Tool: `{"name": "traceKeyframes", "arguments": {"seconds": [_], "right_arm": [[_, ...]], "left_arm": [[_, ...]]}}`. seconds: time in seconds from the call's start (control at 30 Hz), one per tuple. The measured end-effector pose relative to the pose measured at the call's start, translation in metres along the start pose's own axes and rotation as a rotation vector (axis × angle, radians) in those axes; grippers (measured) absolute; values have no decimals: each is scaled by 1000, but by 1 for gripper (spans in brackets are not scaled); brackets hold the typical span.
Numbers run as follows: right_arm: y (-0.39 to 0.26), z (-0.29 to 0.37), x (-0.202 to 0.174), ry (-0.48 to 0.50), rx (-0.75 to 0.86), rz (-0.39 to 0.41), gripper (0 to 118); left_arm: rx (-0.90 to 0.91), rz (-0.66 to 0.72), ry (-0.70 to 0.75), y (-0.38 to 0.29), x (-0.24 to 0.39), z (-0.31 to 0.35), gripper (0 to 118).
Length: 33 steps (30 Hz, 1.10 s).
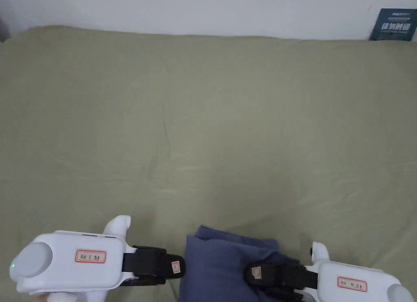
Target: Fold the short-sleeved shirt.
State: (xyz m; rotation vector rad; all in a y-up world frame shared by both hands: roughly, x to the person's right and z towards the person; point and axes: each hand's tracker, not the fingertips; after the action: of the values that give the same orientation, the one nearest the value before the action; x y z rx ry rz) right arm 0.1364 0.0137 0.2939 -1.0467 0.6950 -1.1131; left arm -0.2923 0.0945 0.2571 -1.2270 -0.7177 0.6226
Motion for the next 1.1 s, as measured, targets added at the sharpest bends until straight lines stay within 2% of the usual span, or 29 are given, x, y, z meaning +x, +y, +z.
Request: {"name": "traceKeyframes", "arguments": {"seconds": [0.03, 0.07, 0.2, 0.4, 0.43, 0.47, 0.5, 0.53, 0.6, 0.67, 0.77, 0.83, 0.9, 0.93, 1.1], "right_arm": [[0, 0, 0, 3, -1, -5, 0], [0, 0, 0, 7, -2, -4, 0], [1, 1, 1, 26, -1, -11, 0], [2, 2, 1, 46, 3, -23, 0], [2, 2, 0, 45, 3, -23, 0], [3, 2, -2, 38, 2, -22, 0], [4, 3, -5, 29, 1, -17, 0], [4, 4, -8, 24, 3, -11, 0], [3, 5, -14, -10, 16, 0, 0], [2, 9, -23, -44, 27, 26, 0], [0, 19, -43, -125, 34, 141, 0], [-3, 27, -56, -198, 40, 230, 0], [-5, 34, -65, -252, 33, 286, 0], [-6, 36, -68, -271, 40, 301, 0], [-11, 44, -76, -221, 80, 283, 0]], "left_arm": [[-9, -6, -11, 1, -2, -4, 102], [-30, 15, -23, 3, -3, -11, 118], [-104, 86, -89, 5, -13, -32, 118], [-111, 71, -170, 9, -5, -59, 118], [-120, 31, -138, 10, -1, -61, 114], [-109, -5, -107, 11, 4, -60, 100], [-91, -30, -13, 13, 8, -58, 68], [-75, -61, 93, 14, 8, -57, 30], [-106, -15, -11, 14, 5, -59, 30], [-102, -40, 22, 16, 9, -54, 30], [-105, -27, 32, 24, 13, -35, 30], [-71, -98, 49, 32, 15, -8, 30], [-44, -98, 91, 46, 11, 29, 30], [-16, -111, 117, 55, 5, 49, 30], [72, -54, 297, 106, -45, 161, 29]]}}
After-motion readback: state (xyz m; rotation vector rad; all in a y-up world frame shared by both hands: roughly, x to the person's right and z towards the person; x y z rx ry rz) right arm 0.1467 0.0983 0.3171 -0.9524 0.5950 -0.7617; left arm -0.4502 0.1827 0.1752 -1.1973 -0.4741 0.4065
